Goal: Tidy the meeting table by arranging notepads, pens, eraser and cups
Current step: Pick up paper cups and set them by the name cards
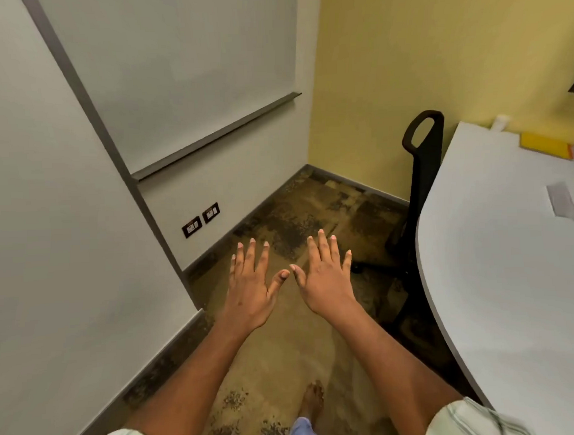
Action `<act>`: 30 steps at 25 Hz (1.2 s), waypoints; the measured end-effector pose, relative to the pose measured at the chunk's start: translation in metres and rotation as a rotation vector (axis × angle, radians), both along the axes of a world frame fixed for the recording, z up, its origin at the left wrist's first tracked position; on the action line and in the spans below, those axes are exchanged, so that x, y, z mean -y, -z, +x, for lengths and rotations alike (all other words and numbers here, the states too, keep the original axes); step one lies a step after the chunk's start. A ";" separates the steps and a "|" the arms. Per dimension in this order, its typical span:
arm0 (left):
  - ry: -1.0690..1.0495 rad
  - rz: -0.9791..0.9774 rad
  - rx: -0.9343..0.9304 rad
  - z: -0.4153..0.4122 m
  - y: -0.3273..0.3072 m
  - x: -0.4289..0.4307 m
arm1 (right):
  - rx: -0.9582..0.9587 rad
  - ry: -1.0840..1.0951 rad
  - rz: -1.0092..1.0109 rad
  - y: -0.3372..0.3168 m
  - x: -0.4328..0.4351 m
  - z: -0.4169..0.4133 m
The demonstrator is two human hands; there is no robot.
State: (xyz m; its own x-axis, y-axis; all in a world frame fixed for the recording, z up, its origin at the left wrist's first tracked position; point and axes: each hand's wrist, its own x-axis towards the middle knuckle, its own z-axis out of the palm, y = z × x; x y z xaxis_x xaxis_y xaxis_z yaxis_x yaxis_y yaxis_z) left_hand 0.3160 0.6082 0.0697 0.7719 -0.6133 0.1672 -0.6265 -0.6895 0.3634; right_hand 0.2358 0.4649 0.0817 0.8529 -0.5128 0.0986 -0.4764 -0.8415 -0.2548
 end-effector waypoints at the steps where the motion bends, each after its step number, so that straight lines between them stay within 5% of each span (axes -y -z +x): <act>1: 0.008 0.008 0.006 0.021 0.002 0.020 | -0.003 0.013 -0.009 0.000 0.019 0.021; 14: 0.084 -0.096 -0.034 0.270 -0.019 0.261 | -0.083 0.031 -0.004 -0.017 0.234 0.264; 30: 0.465 -0.004 -0.014 0.593 -0.031 0.534 | -0.070 0.403 0.077 -0.015 0.468 0.544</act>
